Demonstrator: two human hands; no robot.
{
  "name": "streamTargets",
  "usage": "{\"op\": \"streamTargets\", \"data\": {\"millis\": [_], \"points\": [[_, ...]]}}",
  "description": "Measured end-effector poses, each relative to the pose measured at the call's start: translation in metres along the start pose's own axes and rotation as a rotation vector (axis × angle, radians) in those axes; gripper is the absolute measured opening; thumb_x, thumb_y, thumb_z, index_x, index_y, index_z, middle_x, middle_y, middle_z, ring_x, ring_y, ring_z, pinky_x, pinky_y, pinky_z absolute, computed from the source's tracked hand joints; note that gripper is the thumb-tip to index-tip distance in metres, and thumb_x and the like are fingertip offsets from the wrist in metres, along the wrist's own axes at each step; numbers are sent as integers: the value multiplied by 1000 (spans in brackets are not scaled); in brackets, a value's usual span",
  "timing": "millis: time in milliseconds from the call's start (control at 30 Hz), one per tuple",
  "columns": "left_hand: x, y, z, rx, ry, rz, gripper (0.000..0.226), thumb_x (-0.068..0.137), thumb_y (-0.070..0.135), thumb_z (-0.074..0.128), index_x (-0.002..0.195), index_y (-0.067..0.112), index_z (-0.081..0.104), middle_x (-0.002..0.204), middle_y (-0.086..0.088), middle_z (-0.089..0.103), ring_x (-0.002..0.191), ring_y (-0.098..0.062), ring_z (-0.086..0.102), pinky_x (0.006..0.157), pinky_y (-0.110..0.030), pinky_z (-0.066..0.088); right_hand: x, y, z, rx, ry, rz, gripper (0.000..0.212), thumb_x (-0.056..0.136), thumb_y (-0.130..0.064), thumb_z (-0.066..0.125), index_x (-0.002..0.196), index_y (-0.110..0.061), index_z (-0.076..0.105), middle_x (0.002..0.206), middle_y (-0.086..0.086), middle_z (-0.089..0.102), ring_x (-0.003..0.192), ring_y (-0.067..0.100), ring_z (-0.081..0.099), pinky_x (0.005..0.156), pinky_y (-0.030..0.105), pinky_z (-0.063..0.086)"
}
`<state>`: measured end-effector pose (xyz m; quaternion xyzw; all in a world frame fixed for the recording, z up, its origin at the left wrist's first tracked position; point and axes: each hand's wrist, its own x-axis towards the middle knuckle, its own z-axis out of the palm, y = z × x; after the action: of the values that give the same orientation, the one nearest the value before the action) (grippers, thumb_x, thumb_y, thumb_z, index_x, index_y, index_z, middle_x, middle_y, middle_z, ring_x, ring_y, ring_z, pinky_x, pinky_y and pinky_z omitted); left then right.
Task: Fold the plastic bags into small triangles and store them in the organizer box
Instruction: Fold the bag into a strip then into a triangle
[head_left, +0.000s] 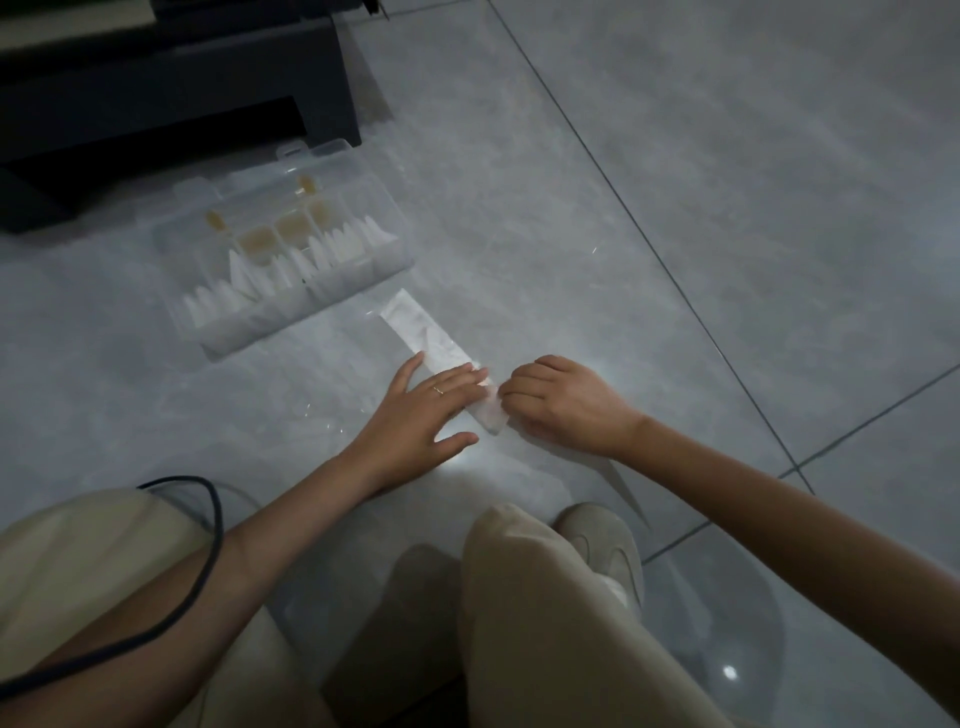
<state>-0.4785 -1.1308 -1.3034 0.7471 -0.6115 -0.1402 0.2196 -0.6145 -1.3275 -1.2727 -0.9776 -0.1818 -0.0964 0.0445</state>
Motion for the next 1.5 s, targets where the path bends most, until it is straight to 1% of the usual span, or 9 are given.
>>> {"op": "streamTargets", "data": {"millis": [100,200,300,367,500,633,767,1067,1500], "points": [[0,1,-6,-301,91,-83,41,82,36,68,122,24,63,126,17,59,123,10,45,118,-27,10,11,-14,-10,130,-51,113,24,82,-20,46,89,-10,66,84,4,69,75,23,63,73,30,44],[2,4,-11,-453,158,-223,12,84,21,73,94,15,72,92,9,70,98,-3,58,111,-12,16,27,-28,-22,392,-33,493,17,86,-23,48,89,-13,60,68,4,64,59,24,59,60,32,43],[5,8,-15,-580,185,-332,38,87,38,61,69,4,58,64,-5,52,71,-17,51,86,-31,42,48,-24,-23,742,-1,865,6,88,-13,57,87,-19,55,68,-1,61,59,16,56,58,31,43],[8,9,-18,-650,210,-413,50,82,47,56,67,-1,53,66,-13,48,65,-21,47,64,-37,38,62,-15,-21,861,0,957,10,86,-7,57,84,-17,57,67,-2,59,61,14,54,60,27,41],[14,9,-20,-796,185,-544,39,81,42,59,82,4,69,76,-11,69,71,-24,61,66,-36,45,75,1,-16,938,-63,959,8,85,-14,69,84,-18,62,65,-9,59,56,-1,52,61,19,41],[21,11,-26,-859,166,-627,22,91,24,62,91,3,68,80,-7,67,68,-1,57,67,-23,43,85,12,-8,927,-22,870,8,86,-14,71,79,-14,67,69,-12,61,56,-5,54,62,14,41],[29,8,-27,-819,159,-715,17,94,13,57,98,0,67,87,-9,64,74,-12,55,64,-21,39,99,23,-3,886,-68,825,8,87,-14,69,91,-8,72,86,-6,68,60,-10,54,64,9,40],[36,13,-30,-536,248,-712,19,85,19,65,88,2,72,81,-13,71,79,-28,66,70,-43,48,98,26,13,773,-109,998,13,89,-15,66,92,-3,70,91,8,68,82,14,56,77,30,45],[48,9,-34,-257,284,-682,18,82,19,68,97,9,70,88,-4,71,81,-22,64,67,-28,42,105,29,17,607,-108,1131,12,94,-20,57,86,-11,59,80,1,60,70,19,55,63,27,40]]}}
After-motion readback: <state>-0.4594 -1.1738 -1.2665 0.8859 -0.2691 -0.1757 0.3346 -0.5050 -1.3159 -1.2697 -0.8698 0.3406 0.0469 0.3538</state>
